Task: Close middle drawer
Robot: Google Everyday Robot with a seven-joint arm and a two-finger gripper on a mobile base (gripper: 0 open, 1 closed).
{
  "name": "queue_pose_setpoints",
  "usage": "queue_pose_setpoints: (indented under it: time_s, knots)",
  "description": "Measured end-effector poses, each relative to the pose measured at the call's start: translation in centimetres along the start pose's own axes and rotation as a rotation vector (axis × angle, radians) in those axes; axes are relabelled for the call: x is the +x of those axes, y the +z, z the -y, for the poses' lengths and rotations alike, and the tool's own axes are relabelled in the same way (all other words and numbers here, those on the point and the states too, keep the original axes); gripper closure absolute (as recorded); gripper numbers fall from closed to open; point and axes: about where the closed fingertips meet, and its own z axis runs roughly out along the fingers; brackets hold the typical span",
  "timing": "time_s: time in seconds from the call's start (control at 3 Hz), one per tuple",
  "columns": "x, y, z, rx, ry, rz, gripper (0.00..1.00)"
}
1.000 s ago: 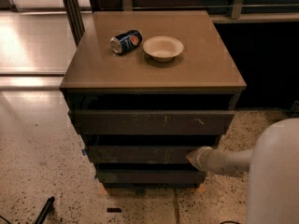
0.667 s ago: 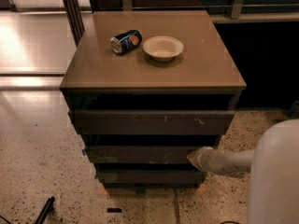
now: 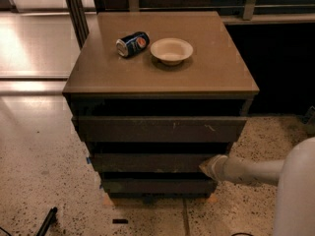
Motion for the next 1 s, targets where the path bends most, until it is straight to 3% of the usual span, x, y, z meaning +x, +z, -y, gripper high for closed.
queue_pose_setpoints:
  time_s: [0.33, 0.67, 1.0]
  knots:
    - [-0.6, -0.8, 0.3, 0.005, 0.007, 0.016, 1.00]
    - [-0.5, -0.9, 0.2, 0.005, 0.008, 0.016, 0.81]
    - [-0.4, -5.7, 1.9, 0.007, 0.125, 0.017, 0.58]
